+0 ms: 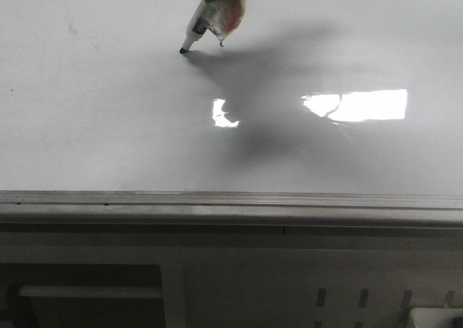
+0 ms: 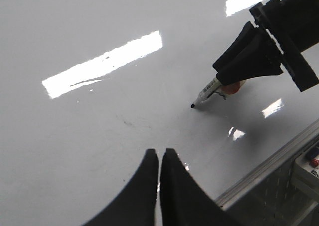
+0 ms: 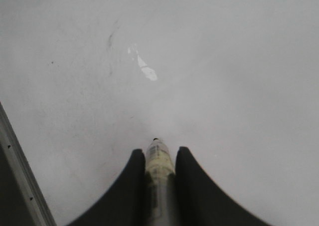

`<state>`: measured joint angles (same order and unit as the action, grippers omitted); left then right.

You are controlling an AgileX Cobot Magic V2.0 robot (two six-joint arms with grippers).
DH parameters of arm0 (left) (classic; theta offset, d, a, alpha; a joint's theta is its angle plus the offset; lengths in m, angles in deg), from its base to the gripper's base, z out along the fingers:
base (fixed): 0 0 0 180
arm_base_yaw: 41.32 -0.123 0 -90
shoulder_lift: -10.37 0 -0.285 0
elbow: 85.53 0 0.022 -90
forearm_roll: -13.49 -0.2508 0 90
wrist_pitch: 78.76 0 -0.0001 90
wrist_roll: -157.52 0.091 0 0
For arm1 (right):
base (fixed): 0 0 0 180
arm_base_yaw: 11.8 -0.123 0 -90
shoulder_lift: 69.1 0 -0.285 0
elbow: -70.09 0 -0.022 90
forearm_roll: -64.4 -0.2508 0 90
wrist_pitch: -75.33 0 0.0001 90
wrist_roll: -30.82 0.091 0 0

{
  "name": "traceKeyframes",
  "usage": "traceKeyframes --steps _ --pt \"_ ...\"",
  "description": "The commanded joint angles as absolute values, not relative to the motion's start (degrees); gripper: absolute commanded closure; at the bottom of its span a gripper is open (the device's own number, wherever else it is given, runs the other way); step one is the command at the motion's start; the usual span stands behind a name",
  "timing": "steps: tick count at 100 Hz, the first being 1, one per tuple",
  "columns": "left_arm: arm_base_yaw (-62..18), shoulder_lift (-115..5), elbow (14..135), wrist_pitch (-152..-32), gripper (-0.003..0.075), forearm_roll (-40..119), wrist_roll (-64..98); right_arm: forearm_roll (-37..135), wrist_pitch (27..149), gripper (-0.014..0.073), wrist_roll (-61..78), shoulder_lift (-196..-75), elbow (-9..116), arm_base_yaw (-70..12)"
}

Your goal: Write number 3 on whiteboard

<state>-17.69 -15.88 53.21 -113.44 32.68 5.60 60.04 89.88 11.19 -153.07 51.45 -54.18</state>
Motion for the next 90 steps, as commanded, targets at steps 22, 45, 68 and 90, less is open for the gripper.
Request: traceKeyframes --steps 22,45,68,90 --pt "-17.81 -16.32 54.01 -107.49 0.0741 34.31 4.65 62.76 91.31 0.0644 11.25 -152.50 52.86 -50.12" --pt "-17.81 -16.32 54.01 -107.40 0.0741 34.31 4.65 62.65 97.70 0.0637 11.40 -150.85 51.55 -48.85" --pt "-17.81 -16.32 54.01 -107.36 0.0741 34.31 4.65 62.21 92.07 0.0637 15.36 -150.30 45.10 -52.35" --pt "-17.81 -16.32 54.01 -106.42 0.0741 34.31 4.65 62.22 86.63 0.0637 15.36 -152.58 44.25 -54.46"
